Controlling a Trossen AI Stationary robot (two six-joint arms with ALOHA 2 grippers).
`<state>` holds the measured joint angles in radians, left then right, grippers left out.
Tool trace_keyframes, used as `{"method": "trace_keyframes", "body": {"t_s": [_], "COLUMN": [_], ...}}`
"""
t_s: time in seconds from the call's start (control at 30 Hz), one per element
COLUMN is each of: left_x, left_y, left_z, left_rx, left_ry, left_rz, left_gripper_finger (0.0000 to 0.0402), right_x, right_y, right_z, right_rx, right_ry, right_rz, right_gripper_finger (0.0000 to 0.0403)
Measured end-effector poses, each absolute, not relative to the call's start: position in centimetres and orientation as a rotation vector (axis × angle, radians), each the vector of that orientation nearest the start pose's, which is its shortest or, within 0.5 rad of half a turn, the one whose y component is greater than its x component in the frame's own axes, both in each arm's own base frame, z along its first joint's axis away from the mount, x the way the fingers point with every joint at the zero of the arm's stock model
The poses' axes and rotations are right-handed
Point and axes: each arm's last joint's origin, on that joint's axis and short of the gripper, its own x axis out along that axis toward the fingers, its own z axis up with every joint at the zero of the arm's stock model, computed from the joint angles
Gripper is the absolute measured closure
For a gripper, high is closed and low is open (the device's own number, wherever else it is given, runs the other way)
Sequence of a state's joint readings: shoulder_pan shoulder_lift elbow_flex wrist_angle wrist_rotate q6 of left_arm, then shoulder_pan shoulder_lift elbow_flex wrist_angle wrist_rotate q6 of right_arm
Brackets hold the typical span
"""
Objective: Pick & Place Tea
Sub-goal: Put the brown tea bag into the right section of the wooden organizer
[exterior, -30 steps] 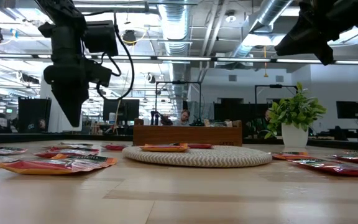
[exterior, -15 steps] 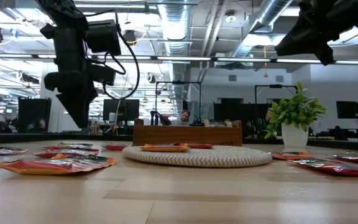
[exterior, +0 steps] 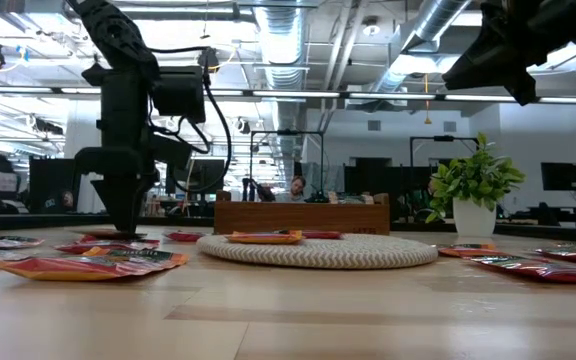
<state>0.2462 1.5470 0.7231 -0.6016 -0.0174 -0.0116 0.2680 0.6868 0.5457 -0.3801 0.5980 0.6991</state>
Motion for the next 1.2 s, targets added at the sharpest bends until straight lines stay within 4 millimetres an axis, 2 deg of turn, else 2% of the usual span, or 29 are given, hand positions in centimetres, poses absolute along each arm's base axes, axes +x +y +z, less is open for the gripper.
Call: {"method": "trace_keyframes", "body": {"t_s": [0.4,0.53,0.8,0.97,1.2], "left_x": [23.1,23.0,23.1,23.0,22.4], "left_y": [5.8,5.8,5.9,5.8,5.5], "left_z": [13.1,13.1,13.1,13.3,15.2], "left_rx": [-0.174,-0.177,-0.217,-0.229,-0.245], "left_ry": [1.423,1.424,1.417,1.404,1.329], "left_rz": [0.225,0.228,0.261,0.268,0.242], "left_gripper_finger": [0.0275,0.0303,0.0394,0.0401,0.0401], "right_x": [14.5,14.5,14.5,14.5,14.5], "right_y": [2.3,2.3,2.3,2.3,2.3], "right_z": [25.0,25.0,25.0,25.0,25.0], "right_rx": [0.459,0.459,0.459,0.458,0.458], "right_ry": [0.339,0.34,0.34,0.339,0.338], "right_rz": [-0.469,-0.47,-0.47,-0.472,-0.472], "right_gripper_finger": [0.0339,0.0339,0.0339,0.0339,0.0339]}}
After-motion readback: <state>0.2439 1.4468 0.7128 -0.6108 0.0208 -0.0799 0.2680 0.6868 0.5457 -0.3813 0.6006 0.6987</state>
